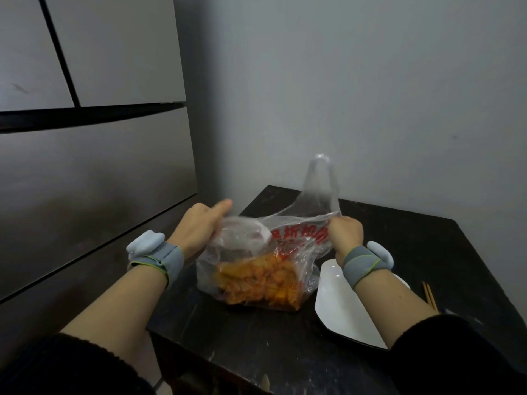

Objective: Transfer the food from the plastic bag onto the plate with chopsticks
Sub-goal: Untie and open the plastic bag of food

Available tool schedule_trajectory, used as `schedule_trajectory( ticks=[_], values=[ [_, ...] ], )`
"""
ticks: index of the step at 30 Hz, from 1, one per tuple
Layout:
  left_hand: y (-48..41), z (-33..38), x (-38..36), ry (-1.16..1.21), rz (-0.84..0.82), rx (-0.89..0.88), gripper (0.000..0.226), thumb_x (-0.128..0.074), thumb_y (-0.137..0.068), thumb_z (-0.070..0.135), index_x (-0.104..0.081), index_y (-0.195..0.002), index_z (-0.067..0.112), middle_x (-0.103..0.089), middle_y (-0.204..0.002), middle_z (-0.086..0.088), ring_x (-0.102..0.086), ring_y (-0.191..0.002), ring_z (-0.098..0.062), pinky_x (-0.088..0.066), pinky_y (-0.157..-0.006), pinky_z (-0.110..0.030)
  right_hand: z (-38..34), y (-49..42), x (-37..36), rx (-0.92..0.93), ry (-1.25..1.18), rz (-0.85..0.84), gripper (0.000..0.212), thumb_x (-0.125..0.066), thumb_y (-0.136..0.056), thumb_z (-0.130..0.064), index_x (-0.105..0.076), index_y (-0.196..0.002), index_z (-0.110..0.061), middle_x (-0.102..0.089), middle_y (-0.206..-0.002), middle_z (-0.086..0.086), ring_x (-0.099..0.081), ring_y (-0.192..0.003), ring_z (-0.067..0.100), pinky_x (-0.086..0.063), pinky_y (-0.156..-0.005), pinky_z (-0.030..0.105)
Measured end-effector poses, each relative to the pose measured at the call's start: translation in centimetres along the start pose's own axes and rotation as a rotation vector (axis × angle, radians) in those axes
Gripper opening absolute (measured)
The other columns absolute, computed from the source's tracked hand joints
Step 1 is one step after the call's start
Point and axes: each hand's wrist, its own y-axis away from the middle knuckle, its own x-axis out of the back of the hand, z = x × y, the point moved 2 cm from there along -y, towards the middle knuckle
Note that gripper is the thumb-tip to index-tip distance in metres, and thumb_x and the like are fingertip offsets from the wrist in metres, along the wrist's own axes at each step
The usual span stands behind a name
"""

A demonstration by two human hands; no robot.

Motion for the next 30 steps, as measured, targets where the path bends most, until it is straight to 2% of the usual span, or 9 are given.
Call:
schedule_trajectory(
  ticks=[5, 9, 13, 16, 19, 22, 26, 28, 30],
  values=[
    [0.3, -0.1, -0.5, -0.64, -0.14, -0.177, 0.018, -0.059, -0.078, 0.04, -0.061, -0.086, 0.024, -0.061, -0.072, 0.005, -0.06, -0.074, -0.017, -0.047, -0.064, -0.029, 0.1, -0.3, 0.1, -0.018, 0.021, 0.002, 0.017, -0.053, -0.08, -0.017, -0.062, -0.073, -0.005, -0.066, -0.089, 0.019, -0.061, -0.084, 0.035, -0.051, -0.082, 0.048],
    [0.2, 0.1, -1.1, -0.852, -0.134, -0.202, 0.049, -0.055, -0.076, 0.056, -0.05, -0.119, 0.034, -0.065, -0.103, 0.004, -0.061, -0.097, -0.02, -0.05, -0.076, -0.032, -1.9, 1.8, 0.2, 0.211, 0.126, 0.06, 0.008, -0.06, -0.079, -0.014, -0.059, -0.081, -0.007, -0.056, -0.077, 0.005, -0.051, -0.077, 0.026, -0.044, -0.073, 0.035],
    [0.1, 0.5, -1.7, -0.872, -0.13, -0.216, 0.054, -0.058, -0.067, 0.069, -0.05, -0.106, 0.032, -0.061, -0.102, 0.007, -0.058, -0.091, -0.018, -0.049, -0.073, -0.033, -3.1, 5.6, -0.5, 0.674, 0.168, -0.051, 0.005, -0.063, -0.08, -0.006, -0.059, -0.078, -0.005, -0.053, -0.066, -0.002, -0.048, -0.064, 0.016, -0.037, -0.06, 0.022],
    [0.3, 0.6, -2.2, -0.863, -0.181, -0.228, 0.063, -0.057, -0.06, 0.078, -0.054, -0.102, 0.032, -0.057, -0.11, 0.008, -0.053, -0.097, -0.016, -0.048, -0.077, -0.033, -3.1, 6.5, -1.9, 0.982, 0.492, -0.202, 0.012, -0.057, -0.09, -0.017, -0.068, -0.09, -0.012, -0.065, -0.091, -0.001, -0.057, -0.091, 0.017, -0.038, -0.085, 0.031],
    [0.6, 0.2, -2.5, -0.956, -0.262, -0.229, 0.067, -0.056, -0.058, 0.08, -0.059, -0.107, 0.035, -0.049, -0.129, 0.009, -0.04, -0.117, -0.019, -0.043, -0.089, -0.037, -2.8, 6.1, -2.9, 1.058, 0.983, -0.226, 0.033, -0.036, -0.1, -0.027, -0.068, -0.095, -0.019, -0.068, -0.1, -0.005, -0.054, -0.108, 0.018, -0.007, -0.107, 0.042],
    [1.0, -0.4, -2.5, -0.886, -0.352, -0.204, 0.051, -0.056, -0.063, 0.076, -0.069, -0.093, 0.036, -0.039, -0.142, 0.009, -0.021, -0.135, -0.024, -0.033, -0.105, -0.046, -2.6, 5.7, -3.0, 1.097, 1.311, -0.18, 0.038, -0.03, -0.1, -0.026, -0.061, -0.081, -0.017, -0.07, -0.081, 0.001, -0.064, -0.089, 0.025, 0.014, -0.113, 0.052],
    [1.2, -1.1, -2.6, -0.574, -0.235, -0.101, 0.048, -0.047, -0.079, 0.068, -0.069, -0.073, 0.027, -0.055, -0.118, 0.015, -0.04, -0.118, -0.009, -0.042, -0.098, -0.037, -2.4, 5.3, -2.1, 1.017, 1.463, -0.215, 0.02, -0.041, -0.094, -0.032, -0.054, -0.095, -0.017, -0.07, -0.088, 0.004, -0.066, -0.091, 0.026, -0.008, -0.115, 0.054],
    [0.9, -1.7, -2.6, -0.562, -0.142, -0.086, 0.043, -0.05, -0.083, 0.059, -0.07, -0.075, 0.023, -0.062, -0.112, 0.009, -0.05, -0.112, -0.013, -0.047, -0.092, -0.038, -1.8, 5.0, -1.8, 1.009, 1.473, -0.183, 0.035, -0.049, -0.087, -0.042, -0.052, -0.111, -0.017, -0.063, -0.106, 0.007, -0.06, -0.102, 0.028, -0.019, -0.108, 0.055],
    [0.9, -2.1, -2.6, -0.682, -0.137, -0.154, 0.029, -0.06, -0.079, 0.048, -0.064, -0.06, 0.026, -0.058, -0.119, 0.007, -0.041, -0.122, -0.019, -0.043, -0.095, -0.039, -1.2, 4.7, -1.7, 1.02, 1.438, -0.143, 0.059, -0.055, -0.08, -0.055, -0.048, -0.124, -0.017, -0.048, -0.12, 0.009, -0.047, -0.113, 0.029, -0.025, -0.103, 0.053]
  ],
)
